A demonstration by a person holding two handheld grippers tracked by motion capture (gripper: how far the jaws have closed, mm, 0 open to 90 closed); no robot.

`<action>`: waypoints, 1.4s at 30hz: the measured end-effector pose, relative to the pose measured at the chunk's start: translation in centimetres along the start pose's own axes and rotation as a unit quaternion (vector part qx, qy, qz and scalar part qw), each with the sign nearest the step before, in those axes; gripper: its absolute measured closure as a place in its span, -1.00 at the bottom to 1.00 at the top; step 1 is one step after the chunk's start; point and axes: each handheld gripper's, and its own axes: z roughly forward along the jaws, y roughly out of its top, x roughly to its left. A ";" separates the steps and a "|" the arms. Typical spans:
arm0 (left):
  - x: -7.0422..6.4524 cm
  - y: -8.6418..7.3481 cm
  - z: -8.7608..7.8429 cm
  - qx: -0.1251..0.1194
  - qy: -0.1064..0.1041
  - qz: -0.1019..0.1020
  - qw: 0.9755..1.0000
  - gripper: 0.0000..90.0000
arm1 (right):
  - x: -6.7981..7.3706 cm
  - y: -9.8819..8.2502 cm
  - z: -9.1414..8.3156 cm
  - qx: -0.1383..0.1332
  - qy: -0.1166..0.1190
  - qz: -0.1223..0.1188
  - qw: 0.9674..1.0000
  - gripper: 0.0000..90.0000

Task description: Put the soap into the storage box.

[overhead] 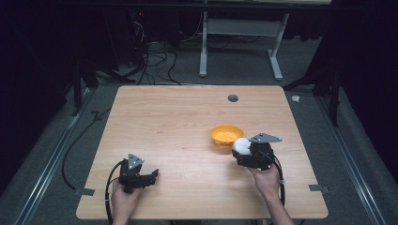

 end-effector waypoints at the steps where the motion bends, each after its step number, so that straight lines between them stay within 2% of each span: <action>1: 0.0 0.0 0.0 0.000 0.000 0.000 1.000 -0.67 | 0.0 0.1 0.0 0.000 0.000 -0.002 1.000 -0.44; 15: 0.0 0.0 0.0 0.000 0.000 0.000 1.000 -0.67 | 0.0 1.8 0.2 -0.005 0.002 -0.009 1.000 -0.44; 42: 0.0 0.0 0.0 -0.001 0.000 0.000 1.000 -0.67 | 0.2 4.8 2.1 0.004 0.011 -0.012 1.000 -0.44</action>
